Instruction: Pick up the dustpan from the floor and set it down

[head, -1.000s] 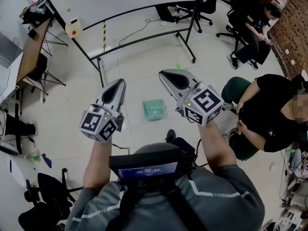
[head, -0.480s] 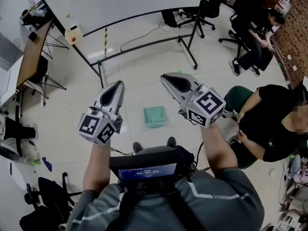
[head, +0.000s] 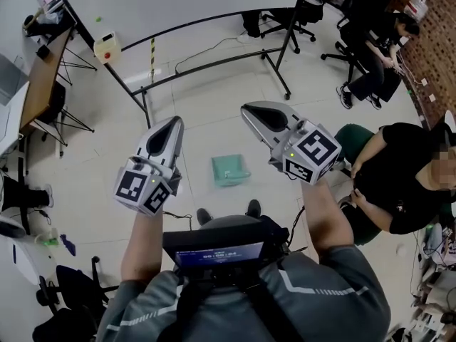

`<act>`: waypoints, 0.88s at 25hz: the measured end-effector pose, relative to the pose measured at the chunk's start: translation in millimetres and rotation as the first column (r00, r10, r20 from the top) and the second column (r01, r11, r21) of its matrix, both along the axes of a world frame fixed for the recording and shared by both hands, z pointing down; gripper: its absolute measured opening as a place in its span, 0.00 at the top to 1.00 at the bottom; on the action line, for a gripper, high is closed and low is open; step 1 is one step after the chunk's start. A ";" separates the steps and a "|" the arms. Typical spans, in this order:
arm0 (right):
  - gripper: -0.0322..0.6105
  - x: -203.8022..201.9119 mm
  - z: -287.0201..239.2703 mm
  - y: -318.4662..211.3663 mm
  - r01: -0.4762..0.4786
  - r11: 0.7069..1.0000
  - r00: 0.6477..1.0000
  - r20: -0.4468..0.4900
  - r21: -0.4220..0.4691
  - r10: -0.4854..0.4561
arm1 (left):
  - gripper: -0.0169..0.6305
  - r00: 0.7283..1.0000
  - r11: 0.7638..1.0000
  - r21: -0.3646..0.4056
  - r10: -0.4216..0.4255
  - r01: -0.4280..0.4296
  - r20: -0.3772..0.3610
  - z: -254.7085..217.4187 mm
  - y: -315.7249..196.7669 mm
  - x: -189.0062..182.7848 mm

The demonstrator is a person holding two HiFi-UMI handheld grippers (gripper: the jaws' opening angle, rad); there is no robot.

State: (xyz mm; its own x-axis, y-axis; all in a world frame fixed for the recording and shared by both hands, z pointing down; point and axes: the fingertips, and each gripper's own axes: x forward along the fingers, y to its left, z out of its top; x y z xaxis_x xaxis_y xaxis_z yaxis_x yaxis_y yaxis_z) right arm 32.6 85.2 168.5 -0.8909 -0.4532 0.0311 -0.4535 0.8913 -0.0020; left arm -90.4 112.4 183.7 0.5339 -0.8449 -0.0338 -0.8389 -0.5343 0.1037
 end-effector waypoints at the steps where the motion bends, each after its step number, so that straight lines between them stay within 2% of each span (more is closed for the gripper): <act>1: 0.92 -0.7 0.6 1.7 0.011 1.000 1.000 -0.006 -0.001 -0.011 | 0.92 1.000 1.000 -0.004 0.004 -0.004 -0.004 0.6 0.4 1.6; 2: 0.91 -1.9 2.1 4.0 0.027 1.000 1.000 -0.014 -0.004 -0.027 | 0.92 1.000 1.000 -0.011 0.008 -0.008 -0.009 2.1 0.8 3.0; 4: 0.82 -6.2 9.8 7.1 0.065 0.998 0.997 -0.035 -0.013 -0.066 | 0.92 1.000 0.999 -0.031 0.013 -0.014 -0.019 9.2 0.1 4.1; 6: 0.81 -13.6 26.9 6.0 0.102 0.995 0.993 -0.059 -0.024 -0.103 | 0.92 1.000 0.999 -0.049 0.017 -0.018 -0.020 21.7 -1.8 2.8; 9: 0.81 -22.5 72.6 0.7 0.157 0.986 0.981 -0.104 -0.058 -0.163 | 0.92 1.000 0.996 -0.088 0.016 -0.017 -0.014 54.5 -8.6 0.8; 11: 0.75 -23.0 107.0 -7.5 0.189 0.978 0.970 -0.141 -0.086 -0.199 | 0.92 1.000 0.993 -0.113 0.017 -0.019 -0.015 80.3 -18.4 3.4; 14: 0.70 -24.0 158.0 -13.0 0.253 0.959 0.940 -0.203 -0.129 -0.275 | 0.92 1.000 0.990 -0.142 0.018 -0.020 -0.013 121.3 -30.5 10.0; 17: 0.66 -23.6 214.6 -6.1 0.302 0.936 0.908 -0.243 -0.181 -0.341 | 0.92 0.999 0.977 -0.208 0.034 -0.039 -0.027 173.2 -28.5 22.1; 22: 0.65 -23.3 317.7 -8.8 0.346 0.902 0.859 -0.298 -0.259 -0.416 | 0.92 0.999 0.954 -0.296 0.044 -0.043 -0.006 269.9 -43.1 34.8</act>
State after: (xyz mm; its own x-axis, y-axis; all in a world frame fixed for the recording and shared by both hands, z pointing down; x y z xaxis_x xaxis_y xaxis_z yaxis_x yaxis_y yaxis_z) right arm 9.3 76.3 486.2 -0.9109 -0.0344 0.4112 -0.0817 0.9918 -0.0979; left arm -55.6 69.3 453.6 0.5703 -0.7929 0.2144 -0.8156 -0.5156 0.2626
